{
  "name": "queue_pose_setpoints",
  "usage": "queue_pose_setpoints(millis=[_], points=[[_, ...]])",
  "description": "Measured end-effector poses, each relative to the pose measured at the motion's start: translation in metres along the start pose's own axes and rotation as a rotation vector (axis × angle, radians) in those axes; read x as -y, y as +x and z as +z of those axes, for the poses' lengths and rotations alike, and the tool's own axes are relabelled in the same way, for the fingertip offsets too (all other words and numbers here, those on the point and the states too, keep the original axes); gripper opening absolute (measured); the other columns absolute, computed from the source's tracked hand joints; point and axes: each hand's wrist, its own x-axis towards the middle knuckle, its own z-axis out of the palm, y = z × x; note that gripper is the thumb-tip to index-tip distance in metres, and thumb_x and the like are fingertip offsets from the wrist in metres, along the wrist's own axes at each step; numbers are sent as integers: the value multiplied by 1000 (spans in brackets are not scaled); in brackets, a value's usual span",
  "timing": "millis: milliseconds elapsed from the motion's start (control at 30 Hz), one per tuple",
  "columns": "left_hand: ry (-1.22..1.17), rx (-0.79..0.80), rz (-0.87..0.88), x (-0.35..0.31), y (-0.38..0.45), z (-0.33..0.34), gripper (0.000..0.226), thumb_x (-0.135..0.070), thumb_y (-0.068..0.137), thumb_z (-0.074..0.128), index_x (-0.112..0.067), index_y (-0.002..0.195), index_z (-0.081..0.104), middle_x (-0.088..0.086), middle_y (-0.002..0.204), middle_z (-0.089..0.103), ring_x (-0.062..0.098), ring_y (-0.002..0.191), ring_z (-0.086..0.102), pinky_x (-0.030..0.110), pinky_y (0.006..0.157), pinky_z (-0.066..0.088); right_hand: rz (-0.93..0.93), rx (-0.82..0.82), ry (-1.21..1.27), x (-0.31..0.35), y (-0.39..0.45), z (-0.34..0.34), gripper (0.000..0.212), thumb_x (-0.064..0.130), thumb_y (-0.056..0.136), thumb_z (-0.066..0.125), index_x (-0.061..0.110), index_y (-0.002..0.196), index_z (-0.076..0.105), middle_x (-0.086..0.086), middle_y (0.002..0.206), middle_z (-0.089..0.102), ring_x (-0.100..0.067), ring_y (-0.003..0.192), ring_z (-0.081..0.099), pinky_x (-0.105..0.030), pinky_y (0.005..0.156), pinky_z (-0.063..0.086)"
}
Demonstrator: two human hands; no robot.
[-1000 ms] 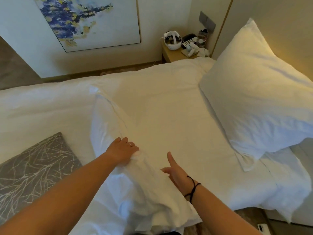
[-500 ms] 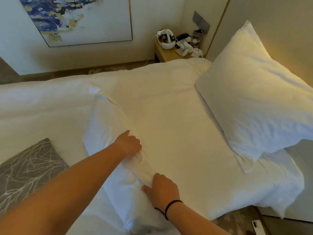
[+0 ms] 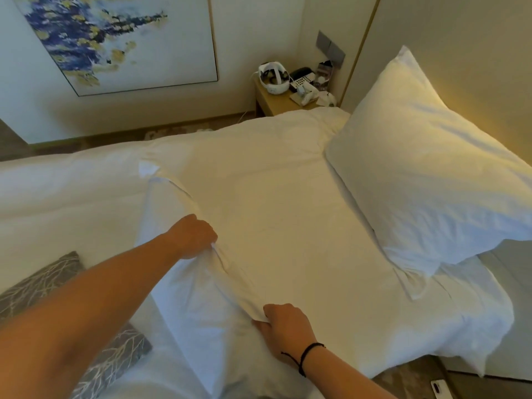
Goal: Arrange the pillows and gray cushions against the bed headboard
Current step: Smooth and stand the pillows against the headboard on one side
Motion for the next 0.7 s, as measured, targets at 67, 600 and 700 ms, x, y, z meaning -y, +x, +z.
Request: queue_pose_setpoints(millis=[67, 600, 700], points=[[-9, -20, -1, 1, 4, -13, 31, -30, 102, 37, -36, 123, 59, -14, 133, 58, 10, 126, 49, 32, 100, 28, -1, -31, 24, -13, -4, -9, 49, 55, 95, 41, 20, 63, 28, 0, 69, 50, -28, 69, 43, -36, 52, 26], [-229, -513, -65, -94, 199, -338, 26, -35, 100, 50, -35, 119, 68, -3, 121, 66, 23, 113, 57, 41, 104, 39, -49, -760, 28, -237, -3, -236, 40, 45, 96, 45, 25, 63, 33, 12, 51, 26, -8, 45, 28, -25, 45, 14], [-605, -412, -150, -189, 258, -337, 51, -42, 99, 50, -33, 148, 37, 3, 157, 34, 29, 139, 36, 47, 111, 35, 215, -616, -9, -327, 30, -244, 41, 48, 101, 37, 24, 68, 37, 8, 56, 37, -13, 51, 40, -29, 45, 26]])
